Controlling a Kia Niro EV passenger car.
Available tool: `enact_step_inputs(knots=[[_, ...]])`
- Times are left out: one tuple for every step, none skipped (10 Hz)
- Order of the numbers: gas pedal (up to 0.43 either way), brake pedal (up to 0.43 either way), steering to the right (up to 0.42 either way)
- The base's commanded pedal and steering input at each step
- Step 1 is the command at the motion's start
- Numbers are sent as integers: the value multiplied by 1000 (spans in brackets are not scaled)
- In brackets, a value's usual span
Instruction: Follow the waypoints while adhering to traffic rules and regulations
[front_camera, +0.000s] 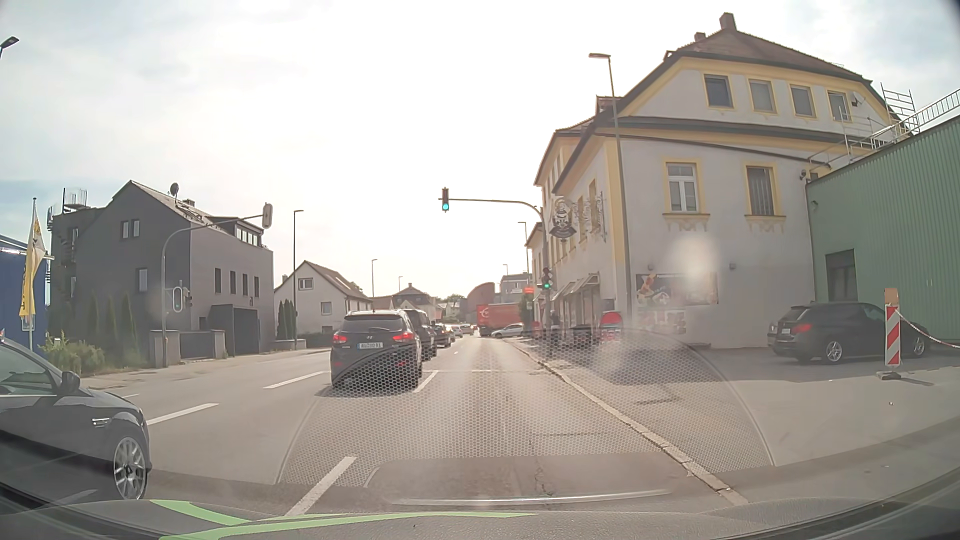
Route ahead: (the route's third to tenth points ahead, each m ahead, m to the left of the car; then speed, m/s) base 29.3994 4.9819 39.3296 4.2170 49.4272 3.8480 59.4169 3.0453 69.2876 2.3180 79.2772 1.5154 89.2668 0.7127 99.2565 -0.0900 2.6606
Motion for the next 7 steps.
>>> enact_step_inputs(knots=[[87,0,-4],[87,0,-3],[87,0,-1],[87,0,0],[87,0,2],[87,0,5],[87,0,7]])
